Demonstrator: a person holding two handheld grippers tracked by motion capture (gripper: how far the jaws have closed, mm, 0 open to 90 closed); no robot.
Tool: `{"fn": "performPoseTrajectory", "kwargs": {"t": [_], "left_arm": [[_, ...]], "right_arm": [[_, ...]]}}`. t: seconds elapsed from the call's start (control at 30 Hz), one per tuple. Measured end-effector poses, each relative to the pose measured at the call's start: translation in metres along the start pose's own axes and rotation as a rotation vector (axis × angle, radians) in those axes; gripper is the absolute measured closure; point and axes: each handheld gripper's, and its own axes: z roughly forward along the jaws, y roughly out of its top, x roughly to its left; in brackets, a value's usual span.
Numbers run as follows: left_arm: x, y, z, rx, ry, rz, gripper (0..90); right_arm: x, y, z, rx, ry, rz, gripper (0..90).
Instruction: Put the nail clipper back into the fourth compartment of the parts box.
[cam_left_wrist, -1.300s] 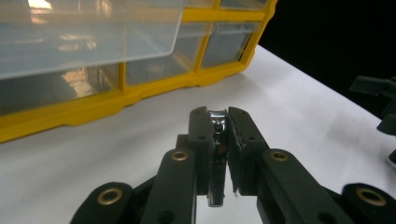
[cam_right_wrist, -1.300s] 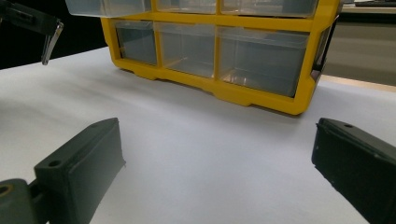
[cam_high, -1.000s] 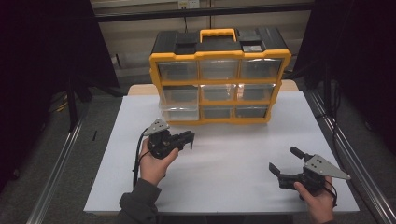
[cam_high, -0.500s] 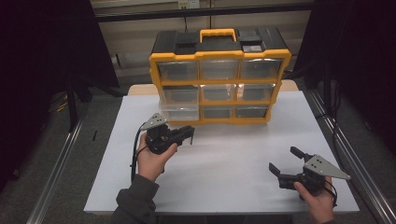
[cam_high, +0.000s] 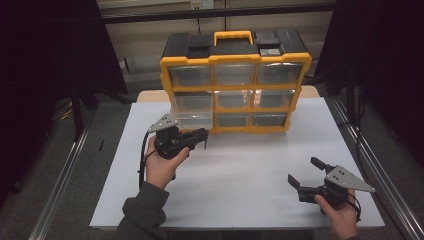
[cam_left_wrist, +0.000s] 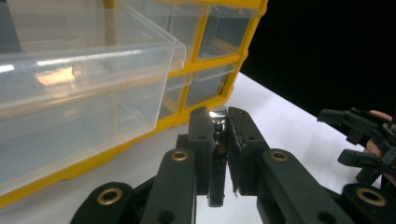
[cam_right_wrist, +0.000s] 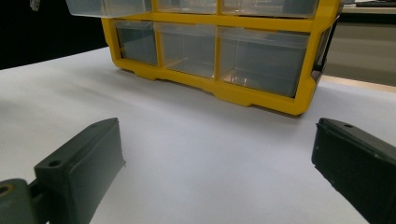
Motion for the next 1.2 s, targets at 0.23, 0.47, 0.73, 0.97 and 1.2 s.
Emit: {"fn": "performPoseTrajectory", "kwargs": {"t": [0.23,0.47,0.73,0.97,1.2], "left_arm": [[0.000,0.010,-0.001,-0.011,0.002,0.007,80.9],[0.001,0.019,-0.003,-0.015,0.004,0.008,80.9],[0.002,0.028,-0.004,-0.033,0.004,0.009,80.9],[0.004,0.038,-0.005,-0.040,0.012,0.012,80.9],[0.004,0.047,-0.006,-0.039,0.022,0.017,80.9]], "right_arm": [[0.000,0.000,0.000,-0.001,-0.001,-0.001,1.7],[0.000,0.000,0.000,-0.001,0.002,-0.003,1.7],[0.000,0.000,0.000,0.000,0.003,-0.003,1.7],[0.000,0.000,0.000,0.000,0.003,-0.002,1.7],[0.000,0.000,0.000,0.001,0.002,-0.001,1.7]]}}
